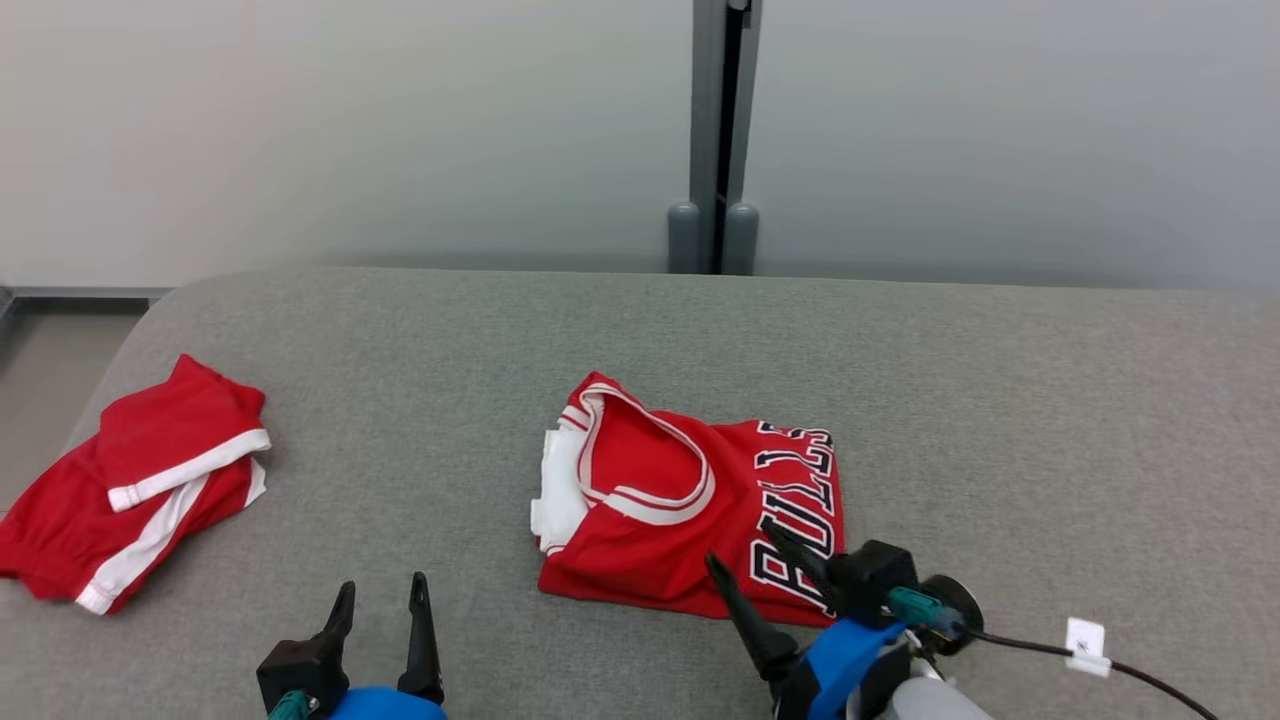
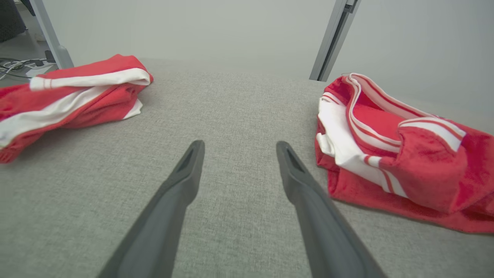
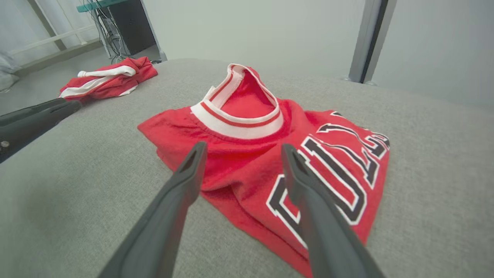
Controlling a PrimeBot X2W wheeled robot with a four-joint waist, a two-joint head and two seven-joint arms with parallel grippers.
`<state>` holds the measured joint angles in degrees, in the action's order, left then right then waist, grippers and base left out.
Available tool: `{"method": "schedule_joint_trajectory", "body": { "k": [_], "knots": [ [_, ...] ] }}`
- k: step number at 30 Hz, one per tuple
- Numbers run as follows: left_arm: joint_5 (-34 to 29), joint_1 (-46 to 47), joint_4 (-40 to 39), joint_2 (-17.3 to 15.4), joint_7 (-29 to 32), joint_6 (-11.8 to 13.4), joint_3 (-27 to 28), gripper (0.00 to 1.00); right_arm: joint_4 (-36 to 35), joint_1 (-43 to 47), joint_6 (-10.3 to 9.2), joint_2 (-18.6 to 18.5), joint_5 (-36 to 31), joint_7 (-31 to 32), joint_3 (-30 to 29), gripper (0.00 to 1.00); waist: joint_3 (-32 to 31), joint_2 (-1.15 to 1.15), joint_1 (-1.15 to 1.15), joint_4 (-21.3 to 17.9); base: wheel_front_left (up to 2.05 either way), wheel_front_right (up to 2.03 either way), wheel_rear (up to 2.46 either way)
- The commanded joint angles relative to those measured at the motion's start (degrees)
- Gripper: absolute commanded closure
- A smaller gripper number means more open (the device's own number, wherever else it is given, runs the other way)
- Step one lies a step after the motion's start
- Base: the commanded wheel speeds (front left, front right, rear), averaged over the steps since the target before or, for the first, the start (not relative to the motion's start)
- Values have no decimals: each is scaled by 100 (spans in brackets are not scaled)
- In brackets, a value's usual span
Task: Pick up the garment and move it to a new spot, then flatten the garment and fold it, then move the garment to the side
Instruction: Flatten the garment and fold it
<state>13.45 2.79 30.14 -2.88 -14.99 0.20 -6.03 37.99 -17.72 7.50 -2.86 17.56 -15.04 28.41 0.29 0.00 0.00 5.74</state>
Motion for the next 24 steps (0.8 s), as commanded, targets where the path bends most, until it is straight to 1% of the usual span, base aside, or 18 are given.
{"method": "schedule_joint_trajectory", "body": {
  "k": [1, 5, 9, 14, 20, 21, 22, 23, 24],
  "knots": [
    [20, 109, 5, -2, -26, 0, -44, 0, 173, -300, -2, -11, 8, -3, 241, 0, 128, 0, 0, 202, 0, 0, 0],
    [70, 123, 18, -2, -26, 6, -92, 0, 666, -836, -2, -14, 9, 155, 843, 0, 216, 0, 0, 457, 0, 0, 0],
    [115, 182, -10, -2, -27, 0, -106, 0, 1112, -1220, -2, -12, 36, 315, 1250, 0, 315, 0, 0, 675, 0, 0, 0],
    [174, 256, -60, -1, -27, 5, -166, 0, 1537, -1499, -2, -11, 119, 357, 1498, 0, 453, 0, 0, 875, 0, 0, 0],
    [273, 328, -126, -2, -26, 47, -232, 0, 1881, -1743, -2, -11, 39, 446, 1832, 0, 610, 0, 0, 986, 0, 0, 0],
    [290, 340, -128, -3, -27, 45, -238, 0, 1932, -1781, -2, -10, 35, 479, 1869, 50, 637, 0, 0, 1002, 0, 0, 0],
    [305, 356, -129, -3, -27, 43, -248, 0, 1991, -1818, -2, -11, 10, 488, 1905, 65, 664, 0, 0, 1020, 0, 0, 0],
    [311, 376, -132, -3, -26, 39, -258, 0, 2036, -1849, -2, -13, 26, 481, 1922, 100, 689, 0, 0, 1037, 0, 0, 0],
    [319, 398, -133, -2, -27, 35, -278, 0, 2084, -1882, -2, -13, 42, 455, 1927, 100, 714, 0, 0, 1062, 0, 0, 0]
  ]
}}
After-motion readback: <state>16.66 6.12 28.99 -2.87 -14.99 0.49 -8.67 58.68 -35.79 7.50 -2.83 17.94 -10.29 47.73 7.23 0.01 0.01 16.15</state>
